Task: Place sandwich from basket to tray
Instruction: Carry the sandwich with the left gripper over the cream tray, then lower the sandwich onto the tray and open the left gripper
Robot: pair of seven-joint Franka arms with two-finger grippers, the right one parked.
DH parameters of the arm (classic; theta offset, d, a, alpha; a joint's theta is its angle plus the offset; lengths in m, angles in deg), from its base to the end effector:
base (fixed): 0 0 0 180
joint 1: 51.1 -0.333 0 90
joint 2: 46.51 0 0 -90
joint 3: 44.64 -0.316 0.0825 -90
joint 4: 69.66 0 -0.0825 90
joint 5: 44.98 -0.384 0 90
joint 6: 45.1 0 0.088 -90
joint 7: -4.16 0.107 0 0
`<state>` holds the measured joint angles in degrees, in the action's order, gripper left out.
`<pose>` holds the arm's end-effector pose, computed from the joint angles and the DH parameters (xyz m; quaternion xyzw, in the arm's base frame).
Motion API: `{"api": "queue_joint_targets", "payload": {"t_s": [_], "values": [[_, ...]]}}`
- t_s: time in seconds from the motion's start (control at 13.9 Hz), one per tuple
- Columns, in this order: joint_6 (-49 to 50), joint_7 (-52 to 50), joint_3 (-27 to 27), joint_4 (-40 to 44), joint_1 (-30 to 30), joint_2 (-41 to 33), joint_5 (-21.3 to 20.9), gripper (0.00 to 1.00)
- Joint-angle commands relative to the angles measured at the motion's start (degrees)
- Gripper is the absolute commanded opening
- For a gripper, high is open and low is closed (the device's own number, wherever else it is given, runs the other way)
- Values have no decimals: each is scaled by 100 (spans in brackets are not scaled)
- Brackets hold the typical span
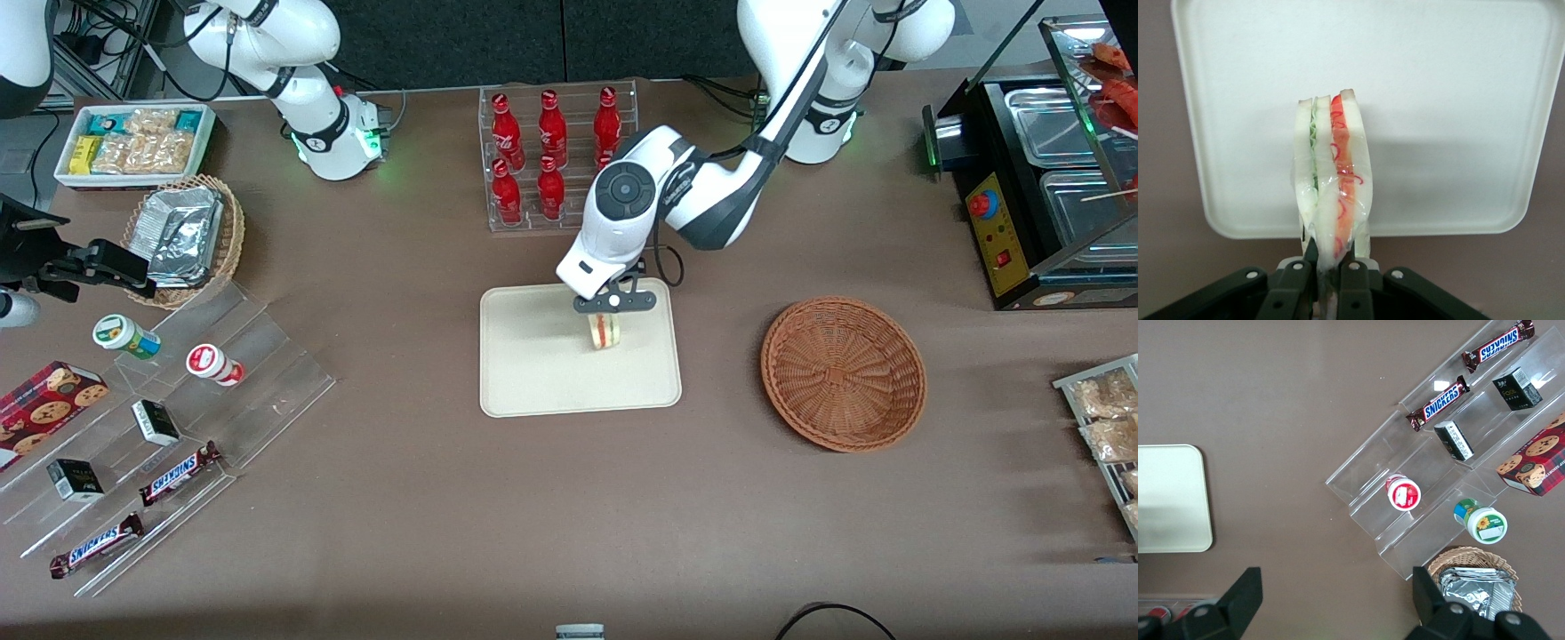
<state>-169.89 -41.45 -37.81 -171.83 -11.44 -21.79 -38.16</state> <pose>0.4473 -0.4689 0.3131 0.9967 0.0321 -0.0648 0.0383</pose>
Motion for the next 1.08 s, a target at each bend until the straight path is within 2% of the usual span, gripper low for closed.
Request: {"api": "queue_joint_targets", "payload": {"t_s": [0.0, 0.36, 1.01], "values": [[-159, -140, -104, 434, 200, 463, -136, 0], [-334, -220, -104, 523, 209, 719, -506, 0], [-546, -229, -104, 655, 226, 965, -497, 0]]}}
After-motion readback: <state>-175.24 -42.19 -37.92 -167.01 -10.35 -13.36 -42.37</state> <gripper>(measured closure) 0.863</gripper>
